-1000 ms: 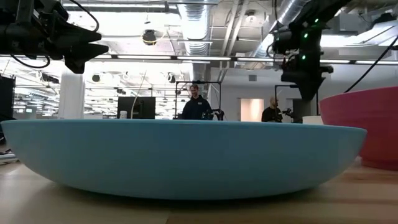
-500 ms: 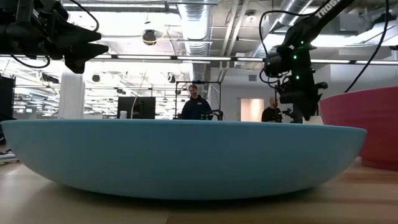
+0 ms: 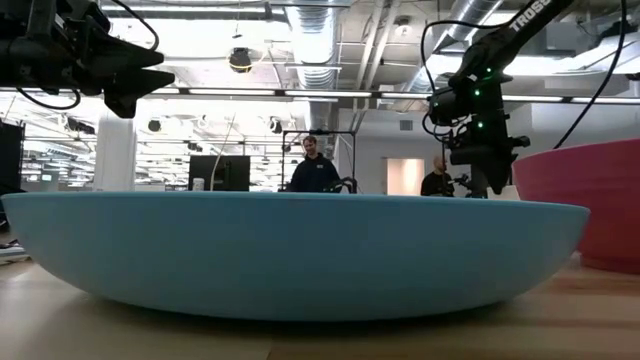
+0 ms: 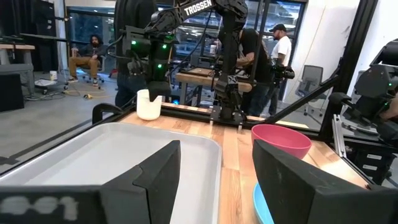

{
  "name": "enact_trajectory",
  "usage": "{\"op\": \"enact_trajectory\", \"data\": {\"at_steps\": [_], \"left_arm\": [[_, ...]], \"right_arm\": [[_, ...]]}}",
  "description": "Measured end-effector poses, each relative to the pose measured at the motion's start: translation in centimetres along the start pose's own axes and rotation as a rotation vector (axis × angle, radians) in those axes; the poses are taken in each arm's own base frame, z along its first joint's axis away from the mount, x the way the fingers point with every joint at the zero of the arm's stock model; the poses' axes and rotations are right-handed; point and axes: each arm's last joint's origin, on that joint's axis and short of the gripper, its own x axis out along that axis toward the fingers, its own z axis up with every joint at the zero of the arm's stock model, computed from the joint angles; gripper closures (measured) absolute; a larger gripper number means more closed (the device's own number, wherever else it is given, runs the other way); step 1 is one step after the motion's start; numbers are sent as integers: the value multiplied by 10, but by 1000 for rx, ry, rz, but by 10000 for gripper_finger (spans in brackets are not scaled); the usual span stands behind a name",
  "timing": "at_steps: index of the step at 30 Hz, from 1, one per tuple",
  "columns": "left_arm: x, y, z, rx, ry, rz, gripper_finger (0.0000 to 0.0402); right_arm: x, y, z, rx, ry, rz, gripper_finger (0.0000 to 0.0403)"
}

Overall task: Set up tray
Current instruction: Put the mug to the top right corner of the serving tray

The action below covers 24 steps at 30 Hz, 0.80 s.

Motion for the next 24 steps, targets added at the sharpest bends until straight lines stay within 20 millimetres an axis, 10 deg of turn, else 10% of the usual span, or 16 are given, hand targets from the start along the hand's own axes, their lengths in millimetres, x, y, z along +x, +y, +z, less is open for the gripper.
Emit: {"op": "enact_trajectory", "data": {"at_steps": [10, 24], "left_arm": [[0, 0, 0, 0, -1, 1, 212], [0, 0, 0, 0, 0, 2, 212]], "right_arm": [[-15, 8, 5, -54, -25, 23, 399], [-116, 55, 27, -229, -323, 265, 401]]}}
